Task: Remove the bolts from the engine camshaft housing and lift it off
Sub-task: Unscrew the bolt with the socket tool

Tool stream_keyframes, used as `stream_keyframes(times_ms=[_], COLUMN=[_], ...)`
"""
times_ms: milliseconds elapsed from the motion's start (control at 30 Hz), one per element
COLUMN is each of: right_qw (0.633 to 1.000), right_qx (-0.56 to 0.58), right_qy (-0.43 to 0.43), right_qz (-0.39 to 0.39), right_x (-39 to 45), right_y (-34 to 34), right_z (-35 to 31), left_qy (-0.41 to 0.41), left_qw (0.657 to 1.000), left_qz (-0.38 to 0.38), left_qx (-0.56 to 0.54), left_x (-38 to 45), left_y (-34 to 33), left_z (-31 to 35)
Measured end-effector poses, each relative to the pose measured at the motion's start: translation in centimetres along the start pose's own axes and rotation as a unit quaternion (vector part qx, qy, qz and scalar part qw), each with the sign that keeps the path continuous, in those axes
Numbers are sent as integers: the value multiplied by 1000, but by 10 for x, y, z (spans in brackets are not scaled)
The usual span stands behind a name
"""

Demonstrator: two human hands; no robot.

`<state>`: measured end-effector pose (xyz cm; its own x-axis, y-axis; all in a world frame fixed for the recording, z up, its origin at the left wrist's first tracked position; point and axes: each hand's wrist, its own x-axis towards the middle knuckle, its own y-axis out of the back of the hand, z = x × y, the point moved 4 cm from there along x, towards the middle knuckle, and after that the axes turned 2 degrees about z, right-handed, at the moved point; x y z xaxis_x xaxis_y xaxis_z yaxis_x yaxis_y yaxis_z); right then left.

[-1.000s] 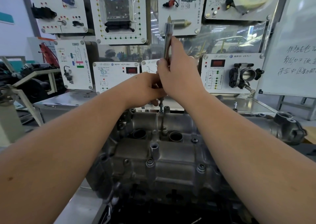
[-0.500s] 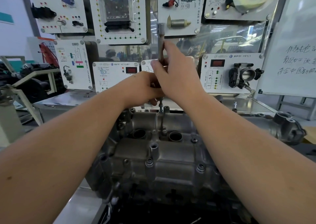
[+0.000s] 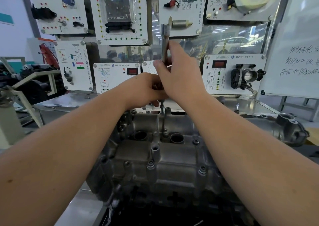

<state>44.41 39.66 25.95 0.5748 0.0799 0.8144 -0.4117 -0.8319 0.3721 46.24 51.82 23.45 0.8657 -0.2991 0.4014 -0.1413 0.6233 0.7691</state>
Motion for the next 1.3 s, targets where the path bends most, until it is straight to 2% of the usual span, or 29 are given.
stream_keyframes(times_ms=[267, 467, 700, 933, 1133, 1300], right_qw=[999, 1000, 1000, 1000, 999, 1000], right_qx=[4, -4, -6, -10, -22, -11], right_qy=[-26, 6, -24, 6, -23, -13], right_qz=[-37, 6, -3, 2, -7, -7], right_x=[1, 0, 5, 1, 4, 2], right_y=[-3, 1, -3, 0, -3, -1], right_z=[0, 0, 7, 0, 4, 1], left_qy=[7, 2, 1, -8, -3, -2], left_qw=[1000, 1000, 1000, 1000, 1000, 1000], left_qz=[-2, 4, -4, 5, -5, -2], left_qx=[-11, 14, -11, 7, -13, -1], left_x=[-2, 3, 0, 1, 0, 0], left_y=[1, 0, -1, -1, -2, -2], left_z=[0, -3, 0, -1, 0, 0])
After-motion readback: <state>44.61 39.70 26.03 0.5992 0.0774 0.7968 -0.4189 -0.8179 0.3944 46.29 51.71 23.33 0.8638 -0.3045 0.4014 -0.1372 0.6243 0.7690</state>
